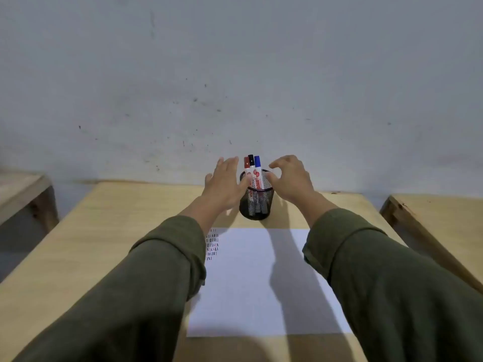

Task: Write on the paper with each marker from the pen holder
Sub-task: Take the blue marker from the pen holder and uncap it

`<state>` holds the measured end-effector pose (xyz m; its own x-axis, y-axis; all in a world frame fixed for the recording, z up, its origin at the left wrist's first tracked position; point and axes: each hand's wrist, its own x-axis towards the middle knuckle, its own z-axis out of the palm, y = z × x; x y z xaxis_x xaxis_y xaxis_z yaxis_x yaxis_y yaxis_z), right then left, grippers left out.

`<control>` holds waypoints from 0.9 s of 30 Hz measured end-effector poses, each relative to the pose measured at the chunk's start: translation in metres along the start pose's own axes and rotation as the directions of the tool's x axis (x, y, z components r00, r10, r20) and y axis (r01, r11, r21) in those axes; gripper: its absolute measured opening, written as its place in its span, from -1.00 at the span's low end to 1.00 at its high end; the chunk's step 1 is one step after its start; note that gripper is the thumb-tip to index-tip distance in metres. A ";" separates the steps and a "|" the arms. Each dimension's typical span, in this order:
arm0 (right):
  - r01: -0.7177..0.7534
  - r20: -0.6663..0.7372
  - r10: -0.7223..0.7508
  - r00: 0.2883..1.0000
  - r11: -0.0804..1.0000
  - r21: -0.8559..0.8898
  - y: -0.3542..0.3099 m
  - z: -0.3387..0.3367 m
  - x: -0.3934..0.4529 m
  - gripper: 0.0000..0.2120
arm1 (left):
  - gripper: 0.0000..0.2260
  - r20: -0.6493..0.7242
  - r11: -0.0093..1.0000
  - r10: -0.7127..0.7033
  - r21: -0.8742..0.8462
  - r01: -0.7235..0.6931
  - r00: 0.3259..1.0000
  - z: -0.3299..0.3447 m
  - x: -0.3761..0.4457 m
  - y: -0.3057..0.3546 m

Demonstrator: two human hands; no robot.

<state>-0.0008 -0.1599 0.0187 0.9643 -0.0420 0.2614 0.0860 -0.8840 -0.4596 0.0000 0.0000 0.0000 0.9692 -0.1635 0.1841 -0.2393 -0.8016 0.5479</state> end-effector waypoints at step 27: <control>-0.109 0.057 0.094 0.994 0.902 0.417 0.010 0.031 0.022 -0.85 | -0.48 0.120 0.998 0.036 -0.051 -0.030 0.992 0.025 0.017 -0.016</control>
<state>0.0288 -0.1549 -0.0069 0.9808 -0.0984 0.1683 0.0768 -0.5986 -0.7974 0.0217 -0.0042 -0.0259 0.9600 -0.2596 0.1045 -0.2706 -0.7659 0.5832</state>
